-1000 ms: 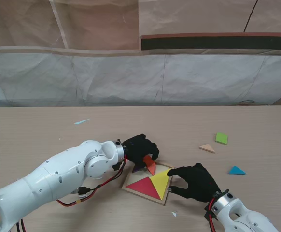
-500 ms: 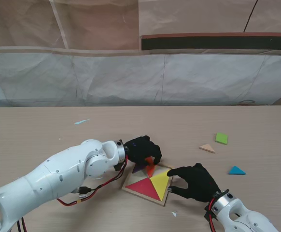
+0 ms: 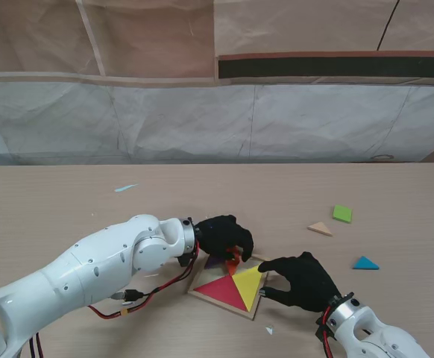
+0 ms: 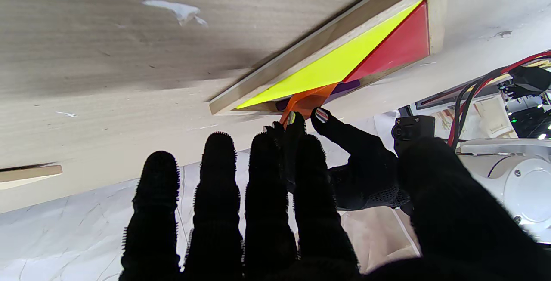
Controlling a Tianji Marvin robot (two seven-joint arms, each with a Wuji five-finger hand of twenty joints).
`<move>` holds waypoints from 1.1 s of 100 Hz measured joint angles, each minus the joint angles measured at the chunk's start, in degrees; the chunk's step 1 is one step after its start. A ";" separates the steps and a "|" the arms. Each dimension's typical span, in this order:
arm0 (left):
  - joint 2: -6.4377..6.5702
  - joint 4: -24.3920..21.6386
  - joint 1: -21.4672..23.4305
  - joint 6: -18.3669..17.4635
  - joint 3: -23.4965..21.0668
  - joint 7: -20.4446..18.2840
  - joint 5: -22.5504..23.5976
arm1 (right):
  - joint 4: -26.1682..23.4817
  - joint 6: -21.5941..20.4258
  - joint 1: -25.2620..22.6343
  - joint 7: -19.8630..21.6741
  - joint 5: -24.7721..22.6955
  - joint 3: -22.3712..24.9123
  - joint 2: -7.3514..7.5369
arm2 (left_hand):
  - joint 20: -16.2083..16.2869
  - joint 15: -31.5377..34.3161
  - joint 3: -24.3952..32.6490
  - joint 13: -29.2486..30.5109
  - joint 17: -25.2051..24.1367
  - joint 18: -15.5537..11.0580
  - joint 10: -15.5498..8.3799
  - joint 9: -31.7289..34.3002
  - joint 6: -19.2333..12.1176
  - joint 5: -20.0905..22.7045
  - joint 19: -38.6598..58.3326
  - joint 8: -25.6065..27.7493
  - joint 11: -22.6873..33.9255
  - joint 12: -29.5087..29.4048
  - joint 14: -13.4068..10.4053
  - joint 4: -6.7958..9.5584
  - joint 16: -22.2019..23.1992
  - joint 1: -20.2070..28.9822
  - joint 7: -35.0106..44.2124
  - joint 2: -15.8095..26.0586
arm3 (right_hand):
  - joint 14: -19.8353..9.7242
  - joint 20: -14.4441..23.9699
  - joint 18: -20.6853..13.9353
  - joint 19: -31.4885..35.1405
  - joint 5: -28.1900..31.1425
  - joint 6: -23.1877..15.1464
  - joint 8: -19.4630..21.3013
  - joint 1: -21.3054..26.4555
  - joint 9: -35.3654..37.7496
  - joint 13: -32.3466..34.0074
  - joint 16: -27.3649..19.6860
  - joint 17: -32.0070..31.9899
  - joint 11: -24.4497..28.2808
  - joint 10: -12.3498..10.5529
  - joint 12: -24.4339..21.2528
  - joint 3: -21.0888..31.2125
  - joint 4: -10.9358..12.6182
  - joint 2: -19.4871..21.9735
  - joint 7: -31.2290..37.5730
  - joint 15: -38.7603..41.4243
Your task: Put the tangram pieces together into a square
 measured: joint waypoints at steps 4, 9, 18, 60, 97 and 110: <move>-0.15 0.26 -0.02 -0.31 0.00 0.16 -0.16 | 0.00 0.01 0.00 0.00 0.00 0.00 0.00 | -0.16 -0.65 0.00 0.00 0.24 -0.36 0.00 -0.01 0.00 0.00 -0.53 -0.01 -0.58 -0.19 0.00 1.34 -0.20 -0.03 -0.91 0.14 | 0.00 0.00 0.00 0.00 0.00 0.00 0.00 0.00 0.00 0.00 0.00 0.00 0.00 0.00 0.00 0.00 0.00 0.00 0.00 0.00; -0.45 0.89 -0.01 -0.72 0.00 1.08 -0.10 | 0.00 0.04 -0.01 0.00 0.00 -0.01 0.00 | -0.64 -1.10 0.00 0.01 0.50 -0.99 0.00 -0.19 0.08 0.00 -1.56 -0.02 -0.82 -0.30 0.00 2.13 -0.37 -0.06 -2.03 0.37 | 0.00 0.00 0.00 0.00 0.00 0.00 0.00 0.00 0.00 0.00 0.00 0.00 0.00 0.00 0.00 0.00 0.00 0.00 0.00 0.00; -0.61 0.99 0.51 -0.53 -0.92 3.18 1.94 | 0.00 0.06 -0.02 0.01 0.00 -0.01 0.00 | -1.21 -1.80 -0.18 -1.01 -0.16 -1.14 -0.04 -2.46 0.93 -0.85 -2.69 -0.55 -1.90 -0.90 -0.12 2.16 -0.90 -2.68 -3.45 0.92 | 0.00 0.00 0.00 0.00 0.00 0.00 0.00 0.00 0.00 0.00 0.00 -0.01 0.00 0.00 0.00 0.00 0.00 0.00 0.00 0.00; 2.40 -5.04 5.13 6.03 -7.85 0.15 6.46 | 0.02 0.11 0.04 0.20 0.03 -0.17 0.01 | -2.28 -5.52 -10.68 -8.99 -7.44 -0.26 -0.04 -7.19 4.58 -8.59 -5.35 -1.24 -5.06 -1.71 0.79 3.41 -2.07 -9.72 -12.24 4.34 | 0.00 0.00 0.00 0.00 0.00 0.00 0.00 0.00 0.00 0.00 0.00 -0.01 0.00 0.00 0.00 0.00 0.00 0.00 0.01 0.00; 1.98 -1.96 1.41 3.58 -2.62 0.03 4.22 | 0.06 0.11 0.13 0.33 0.13 -0.26 0.01 | -4.14 -7.21 -15.42 -12.66 -8.26 -0.77 -0.30 -10.90 3.02 -12.00 -7.88 -3.36 -6.47 -3.05 0.76 4.30 -2.94 -10.02 -14.09 8.56 | 0.00 0.00 0.00 0.00 0.00 0.00 0.00 0.00 0.00 0.00 0.00 -0.01 0.00 0.00 0.00 0.00 0.00 0.00 0.01 0.00; 1.68 -1.81 0.74 2.64 -1.92 -1.53 2.37 | 0.08 0.12 0.11 0.23 0.13 -0.26 0.01 | -2.75 -5.41 -10.61 -6.33 -4.29 -1.37 -0.47 -6.30 2.94 -6.20 -4.21 -1.47 -6.22 -3.05 0.70 4.27 -2.94 -7.13 -9.78 7.77 | 0.00 0.00 0.00 0.00 0.00 0.00 0.00 0.00 0.00 0.00 0.00 -0.01 0.00 0.00 0.00 0.00 0.00 0.00 0.02 0.00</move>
